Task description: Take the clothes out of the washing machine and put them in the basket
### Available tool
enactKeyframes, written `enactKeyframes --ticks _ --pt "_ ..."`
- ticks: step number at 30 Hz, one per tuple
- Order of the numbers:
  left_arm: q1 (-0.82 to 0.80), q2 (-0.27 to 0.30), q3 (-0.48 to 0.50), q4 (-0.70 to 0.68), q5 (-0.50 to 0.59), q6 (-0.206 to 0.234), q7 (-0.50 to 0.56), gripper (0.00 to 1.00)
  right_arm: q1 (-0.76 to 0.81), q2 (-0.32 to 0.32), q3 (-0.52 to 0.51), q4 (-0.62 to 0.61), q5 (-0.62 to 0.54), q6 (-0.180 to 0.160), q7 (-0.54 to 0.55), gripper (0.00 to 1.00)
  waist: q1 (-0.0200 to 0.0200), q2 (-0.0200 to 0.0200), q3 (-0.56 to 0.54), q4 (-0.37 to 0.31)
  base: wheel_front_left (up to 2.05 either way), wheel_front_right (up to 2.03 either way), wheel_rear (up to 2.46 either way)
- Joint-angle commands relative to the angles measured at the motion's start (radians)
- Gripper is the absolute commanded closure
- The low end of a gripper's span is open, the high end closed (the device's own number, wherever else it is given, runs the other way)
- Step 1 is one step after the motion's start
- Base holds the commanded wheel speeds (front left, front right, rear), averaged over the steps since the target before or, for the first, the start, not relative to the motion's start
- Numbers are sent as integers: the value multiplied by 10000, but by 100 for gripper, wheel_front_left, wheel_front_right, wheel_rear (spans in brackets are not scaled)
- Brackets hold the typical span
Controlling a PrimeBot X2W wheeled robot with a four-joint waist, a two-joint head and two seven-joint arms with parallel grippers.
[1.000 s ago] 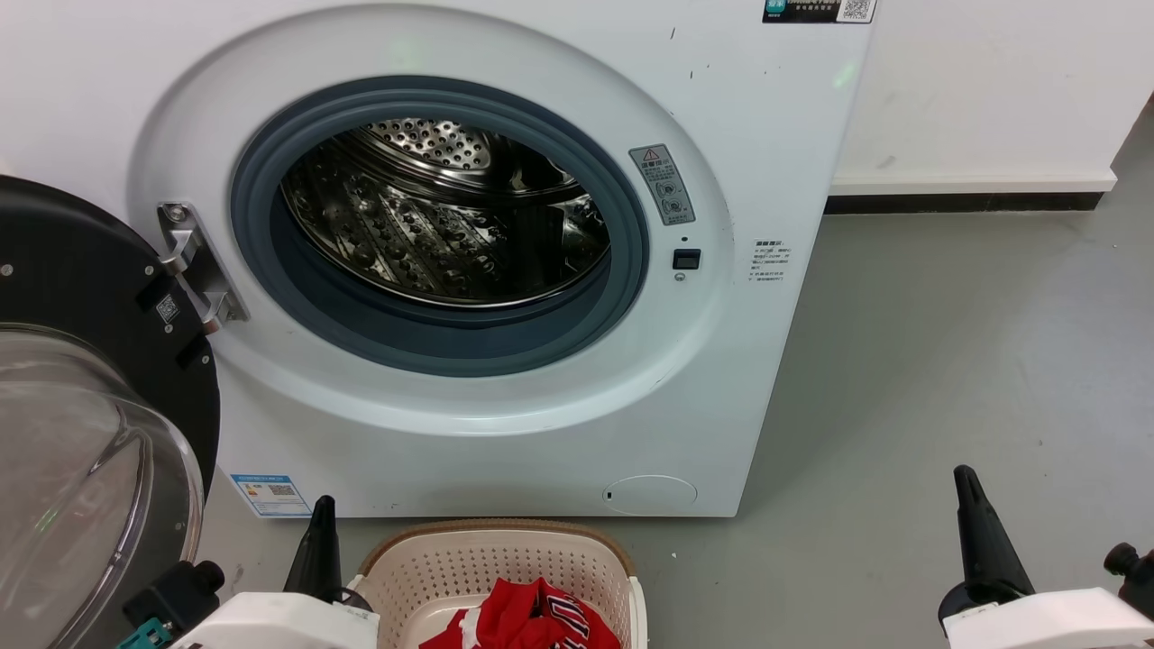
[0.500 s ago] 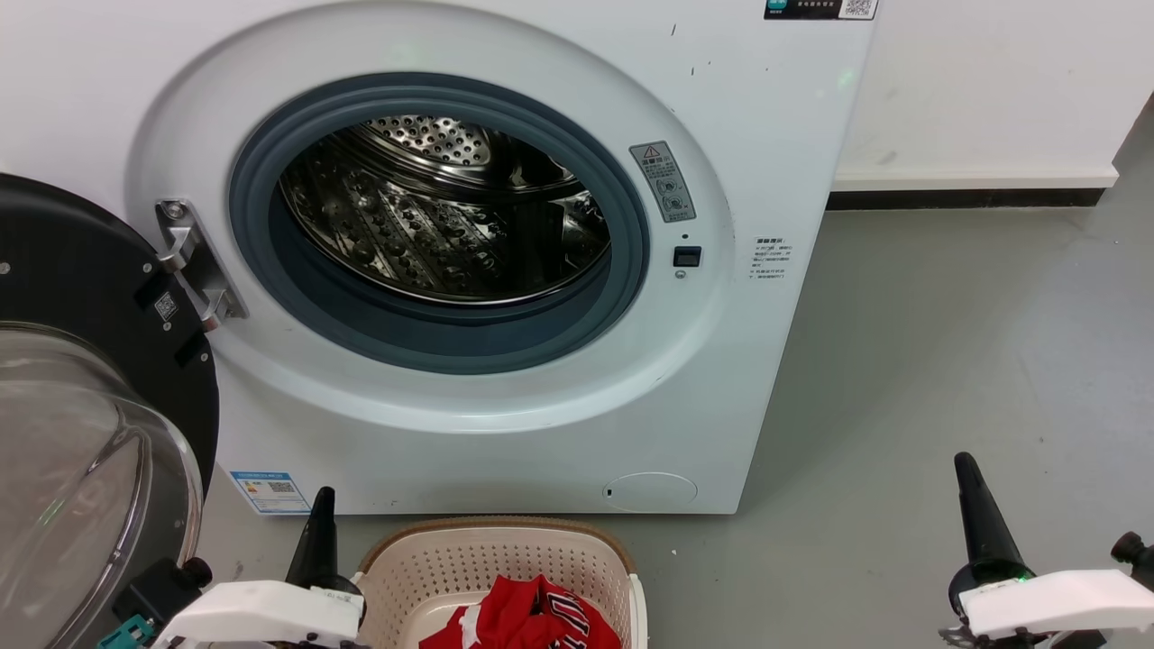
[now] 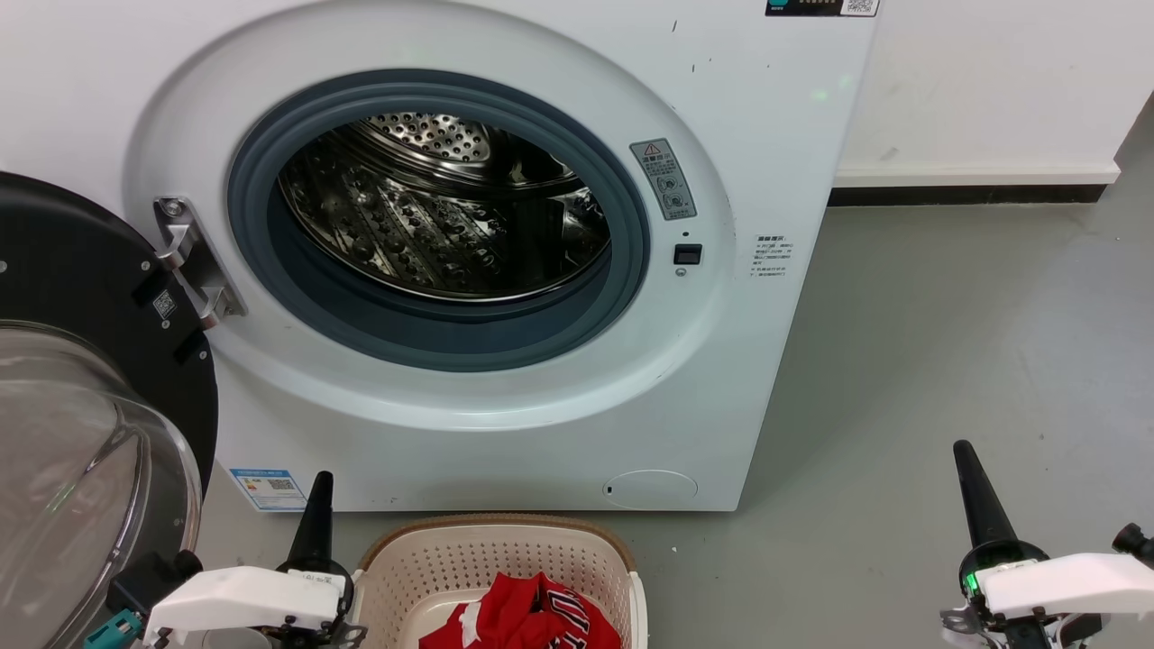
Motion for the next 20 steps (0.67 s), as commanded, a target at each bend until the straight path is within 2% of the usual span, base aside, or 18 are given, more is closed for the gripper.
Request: enactKeyframes --ticks 1,20 --pt "-203 1 35 -28 -222 -95 48 100 -220 -53 -32 -22 256 0 44 100 0 0 4 1 0 0 0" --pt "-504 1 234 137 -2042 -278 512 100 -598 -29 -166 317 2091 -1 534 100 0 0 78 18 0 0 0"
